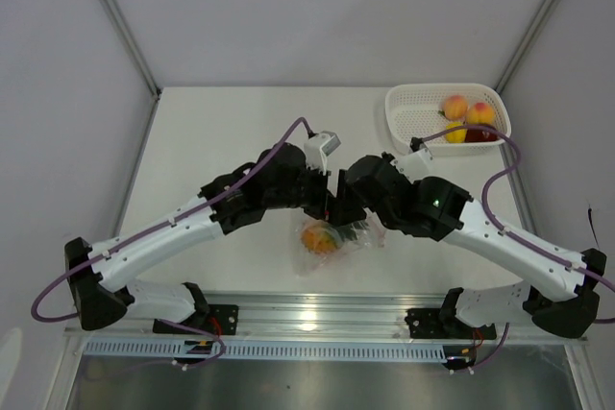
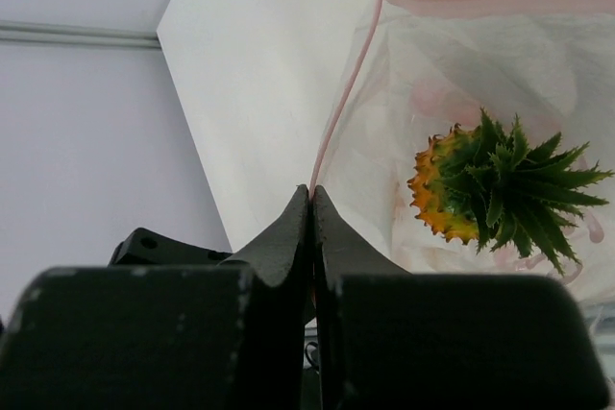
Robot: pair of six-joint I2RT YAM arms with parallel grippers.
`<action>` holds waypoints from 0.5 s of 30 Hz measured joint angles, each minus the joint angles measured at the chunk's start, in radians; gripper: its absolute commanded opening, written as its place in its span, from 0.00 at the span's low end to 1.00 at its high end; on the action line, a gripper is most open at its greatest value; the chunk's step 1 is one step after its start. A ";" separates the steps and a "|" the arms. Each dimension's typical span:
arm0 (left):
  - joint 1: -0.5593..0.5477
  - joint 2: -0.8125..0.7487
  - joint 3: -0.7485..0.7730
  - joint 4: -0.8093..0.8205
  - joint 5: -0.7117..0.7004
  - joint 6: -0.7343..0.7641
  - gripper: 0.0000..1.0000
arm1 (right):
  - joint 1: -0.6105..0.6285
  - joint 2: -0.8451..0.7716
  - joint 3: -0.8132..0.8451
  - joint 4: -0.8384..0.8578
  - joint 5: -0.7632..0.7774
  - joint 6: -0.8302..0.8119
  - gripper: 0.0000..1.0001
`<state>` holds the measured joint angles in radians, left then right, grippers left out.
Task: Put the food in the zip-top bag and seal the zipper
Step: Adjust the zipper food storage bag at the center of the board.
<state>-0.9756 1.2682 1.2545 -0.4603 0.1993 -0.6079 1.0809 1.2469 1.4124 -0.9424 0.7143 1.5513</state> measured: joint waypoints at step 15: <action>-0.080 -0.032 -0.200 0.272 -0.249 0.007 0.92 | 0.049 -0.039 -0.045 -0.033 0.102 0.202 0.00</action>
<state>-1.0561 1.2366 1.0546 -0.1879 -0.0494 -0.6010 1.1301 1.2079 1.3670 -0.9756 0.8165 1.7531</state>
